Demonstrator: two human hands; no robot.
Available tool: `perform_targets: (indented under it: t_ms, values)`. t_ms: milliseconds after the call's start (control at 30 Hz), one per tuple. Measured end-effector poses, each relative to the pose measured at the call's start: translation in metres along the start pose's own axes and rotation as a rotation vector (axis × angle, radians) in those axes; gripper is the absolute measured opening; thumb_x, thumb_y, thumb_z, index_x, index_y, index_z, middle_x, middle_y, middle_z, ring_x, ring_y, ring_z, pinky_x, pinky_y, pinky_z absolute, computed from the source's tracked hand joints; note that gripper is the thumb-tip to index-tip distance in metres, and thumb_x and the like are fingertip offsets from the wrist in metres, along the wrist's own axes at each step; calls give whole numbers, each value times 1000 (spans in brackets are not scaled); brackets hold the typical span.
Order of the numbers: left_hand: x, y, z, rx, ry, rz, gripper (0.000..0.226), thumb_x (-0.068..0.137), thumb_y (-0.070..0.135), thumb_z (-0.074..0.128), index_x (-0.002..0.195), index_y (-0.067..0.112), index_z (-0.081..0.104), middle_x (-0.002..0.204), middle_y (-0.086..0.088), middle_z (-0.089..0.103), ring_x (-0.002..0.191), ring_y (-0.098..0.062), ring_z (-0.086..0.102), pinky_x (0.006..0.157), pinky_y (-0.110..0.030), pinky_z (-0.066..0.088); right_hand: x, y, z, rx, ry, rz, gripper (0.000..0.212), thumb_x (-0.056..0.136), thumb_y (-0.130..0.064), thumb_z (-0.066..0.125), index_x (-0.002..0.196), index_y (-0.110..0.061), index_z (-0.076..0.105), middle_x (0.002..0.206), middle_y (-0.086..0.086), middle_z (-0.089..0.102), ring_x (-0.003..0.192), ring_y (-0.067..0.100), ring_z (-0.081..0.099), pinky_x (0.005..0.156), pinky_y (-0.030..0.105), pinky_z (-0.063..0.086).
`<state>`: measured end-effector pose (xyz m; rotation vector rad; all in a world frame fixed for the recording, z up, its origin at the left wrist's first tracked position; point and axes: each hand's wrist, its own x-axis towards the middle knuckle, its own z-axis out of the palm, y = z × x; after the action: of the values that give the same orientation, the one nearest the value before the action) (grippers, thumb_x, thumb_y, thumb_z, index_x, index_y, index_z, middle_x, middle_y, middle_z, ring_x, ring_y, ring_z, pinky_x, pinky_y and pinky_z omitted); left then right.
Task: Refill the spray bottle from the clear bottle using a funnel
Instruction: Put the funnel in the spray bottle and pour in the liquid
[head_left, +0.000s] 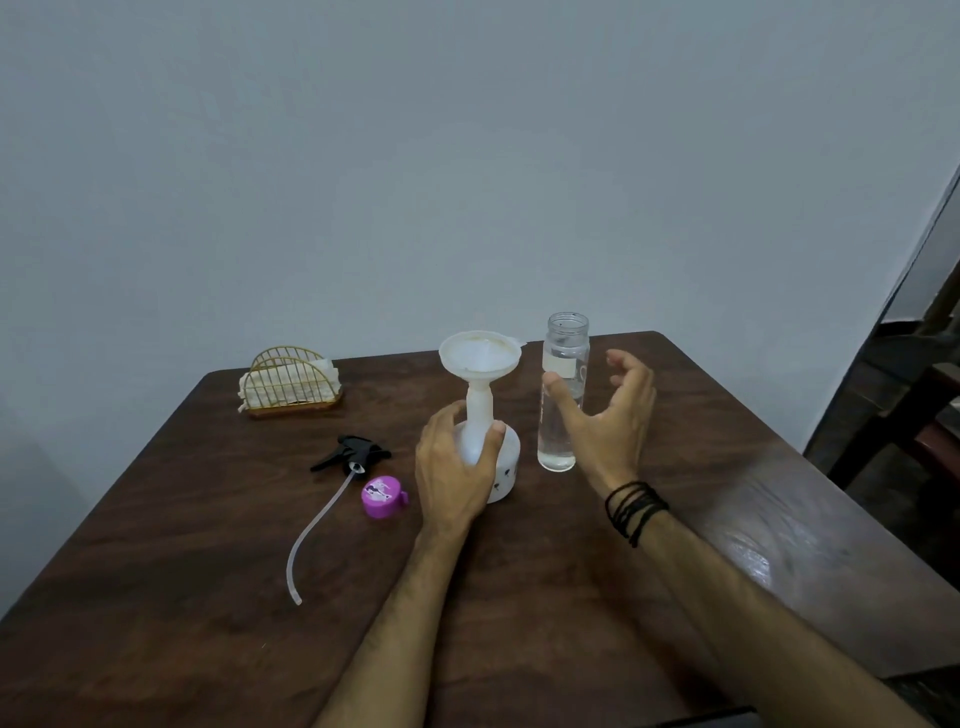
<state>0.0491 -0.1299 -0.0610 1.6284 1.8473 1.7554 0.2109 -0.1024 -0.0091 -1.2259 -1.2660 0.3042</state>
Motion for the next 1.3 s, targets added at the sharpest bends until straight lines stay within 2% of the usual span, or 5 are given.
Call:
perform_targets:
  t_ms: [267, 467, 600, 800, 1300]
  values:
    - [22, 31, 3, -134, -46, -56, 50, 84, 58, 70, 115, 19, 62, 104, 9, 71, 95, -4, 65, 79, -19, 50, 22, 8, 11, 26, -423, 22, 71, 74, -36, 87, 130, -20, 47, 114, -11, 61, 96, -4, 58, 78, 5, 42]
    - [23, 32, 11, -246, -22, -79, 26, 98, 38, 61, 110, 16, 66, 88, 12, 69, 84, -5, 66, 68, -10, 46, 32, 1, 11, 63, -448, -66, 56, 77, -27, 85, 119, -23, 48, 117, -4, 67, 100, 6, 66, 84, 21, 51]
    - [23, 28, 14, -247, 4, -38, 41, 98, 46, 55, 130, 21, 57, 103, 8, 73, 95, -5, 69, 79, -20, 53, 51, -8, 1, -8, -461, -192, 63, 79, -30, 82, 128, -22, 45, 124, -2, 65, 107, 11, 65, 90, 27, 54]
    - [20, 20, 18, -234, 23, 20, 33, 98, 51, 47, 103, 22, 61, 87, 8, 71, 84, -11, 69, 74, -41, 57, 79, -16, -11, -258, -481, -444, 70, 82, -29, 76, 140, -25, 37, 123, -2, 59, 110, 18, 60, 88, 42, 55]
    - [17, 21, 18, -254, 49, 49, 36, 98, 49, 48, 96, 16, 63, 81, 4, 69, 77, -16, 68, 69, -36, 55, 102, -31, -9, -518, -426, -736, 67, 68, 6, 62, 131, -15, 52, 107, 7, 58, 92, 27, 55, 90, 34, 38]
